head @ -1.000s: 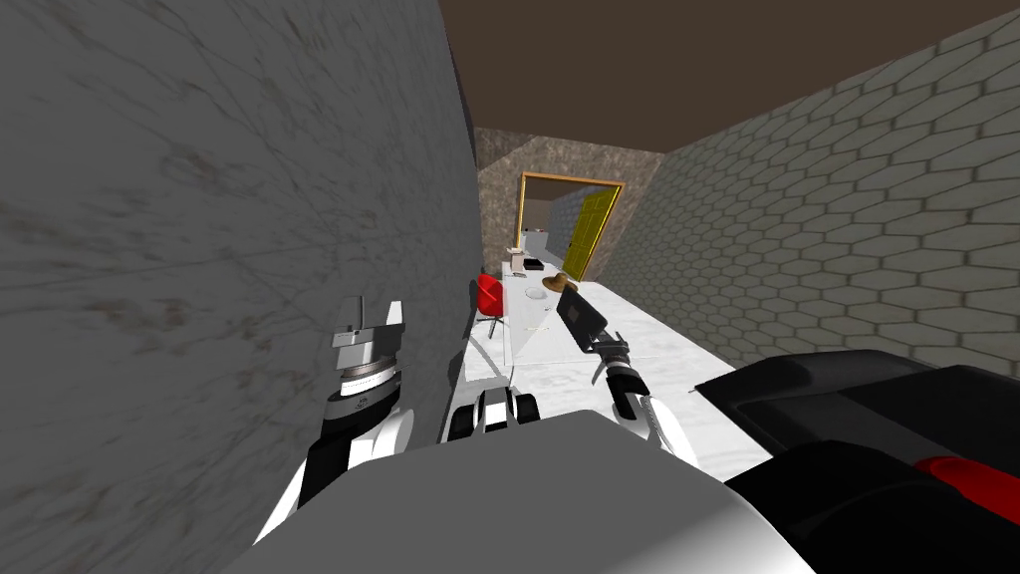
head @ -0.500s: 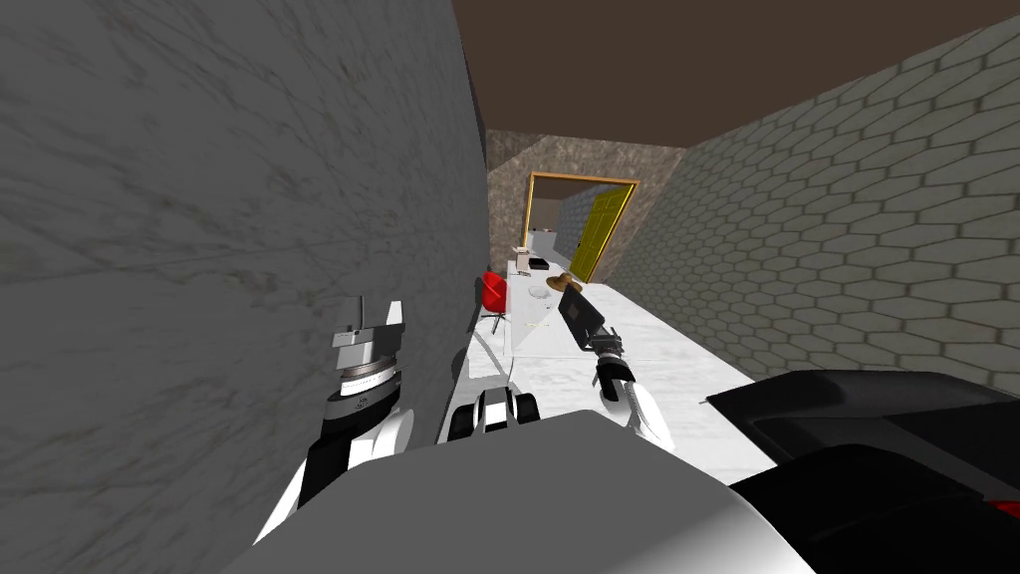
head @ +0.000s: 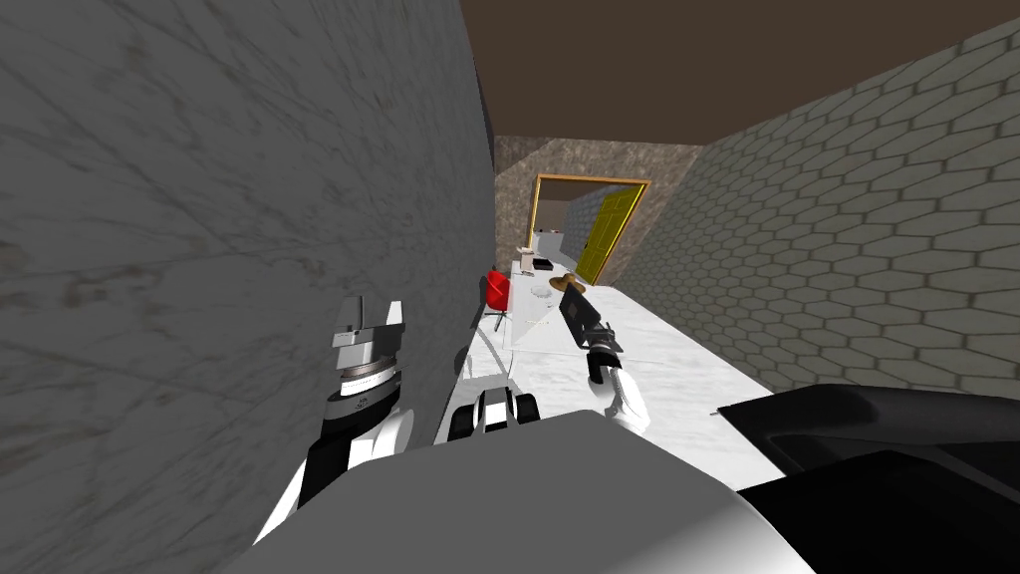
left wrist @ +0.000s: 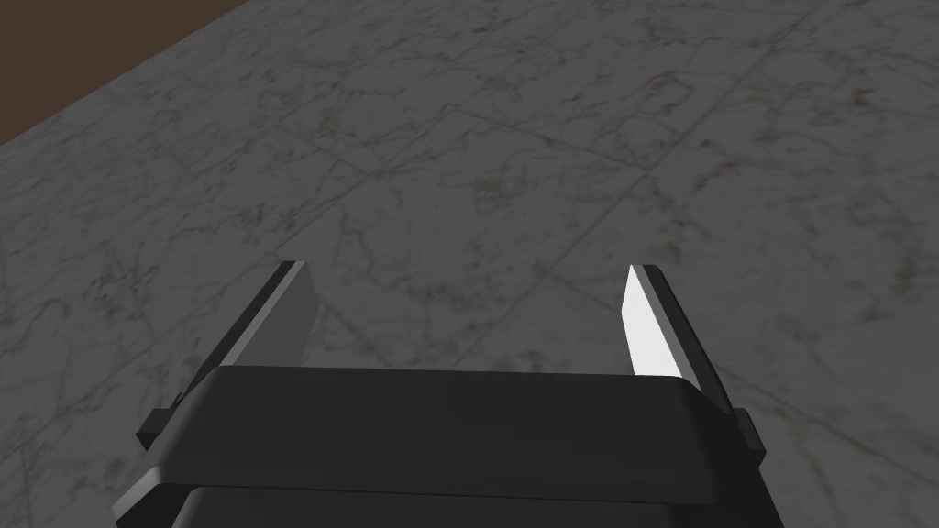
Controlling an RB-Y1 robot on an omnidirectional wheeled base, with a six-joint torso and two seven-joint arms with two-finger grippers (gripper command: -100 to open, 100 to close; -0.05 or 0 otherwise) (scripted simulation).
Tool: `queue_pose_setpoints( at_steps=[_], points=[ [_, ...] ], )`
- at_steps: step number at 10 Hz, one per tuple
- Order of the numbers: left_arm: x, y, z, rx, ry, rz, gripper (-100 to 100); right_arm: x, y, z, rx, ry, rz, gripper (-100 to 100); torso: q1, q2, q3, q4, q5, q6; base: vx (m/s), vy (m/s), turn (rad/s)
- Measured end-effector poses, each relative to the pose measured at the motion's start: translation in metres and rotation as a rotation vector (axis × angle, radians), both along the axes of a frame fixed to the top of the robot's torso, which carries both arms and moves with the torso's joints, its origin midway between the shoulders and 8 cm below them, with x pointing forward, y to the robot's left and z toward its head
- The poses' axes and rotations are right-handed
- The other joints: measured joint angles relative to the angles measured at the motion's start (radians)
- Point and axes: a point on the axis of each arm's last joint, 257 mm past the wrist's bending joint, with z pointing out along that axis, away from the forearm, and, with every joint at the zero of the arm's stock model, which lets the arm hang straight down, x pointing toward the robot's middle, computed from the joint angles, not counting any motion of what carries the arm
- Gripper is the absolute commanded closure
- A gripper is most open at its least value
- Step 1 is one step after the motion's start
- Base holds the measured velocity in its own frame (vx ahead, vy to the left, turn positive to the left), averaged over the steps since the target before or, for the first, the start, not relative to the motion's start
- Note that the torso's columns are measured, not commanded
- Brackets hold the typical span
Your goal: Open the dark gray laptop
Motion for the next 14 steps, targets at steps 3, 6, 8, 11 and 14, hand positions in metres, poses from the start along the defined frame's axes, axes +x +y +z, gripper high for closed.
queue_pose_setpoints(
  at_steps=[3, 6, 8, 11, 14],
  points=[
    [0.0, 0.0, 0.0, 0.0, 0.0, 0.0, 0, 0.019, 0.0, 0.001, 0.0, 0.005, -0.045, -100, -0.001, -0.001, 0.0, 0.0, 0.0, 0.001, -0.128, -0.066, 0.113],
    [0.0, 0.0, 0.0, 0.0, 0.0, 0.0, 0, 0.019, 0.001, 0.002, 0.001, 0.006, -0.044, 100, 0.004, -0.01, -0.006, -0.002, 0.002, 0.003, 0.063, 0.025, -0.13],
    [0.0, 0.0, 0.0, 0.0, 0.0, 0.0, 0, 0.007, -0.001, -0.001, 0.005, 0.002, -0.028, 100, 0.004, -0.004, -0.003, -0.002, 0.002, -0.001, 0.14, 0.077, -0.124],
    [0.0, 0.0, 0.0, 0.0, 0.0, 0.0, 0, -0.009, -0.001, -0.003, 0.002, 0.001, 0.009, 100, -0.003, -0.001, 0.0, -0.001, -0.001, 0.0, 0.118, 0.061, -0.12],
    [0.0, 0.0, 0.0, 0.0, 0.0, 0.0, 0, -0.026, -0.001, -0.004, 0.002, 0.002, 0.051, 100, -0.001, 0.0, 0.0, 0.0, 0.0, 0.001, 0.104, 0.052, -0.133]
  ],
)
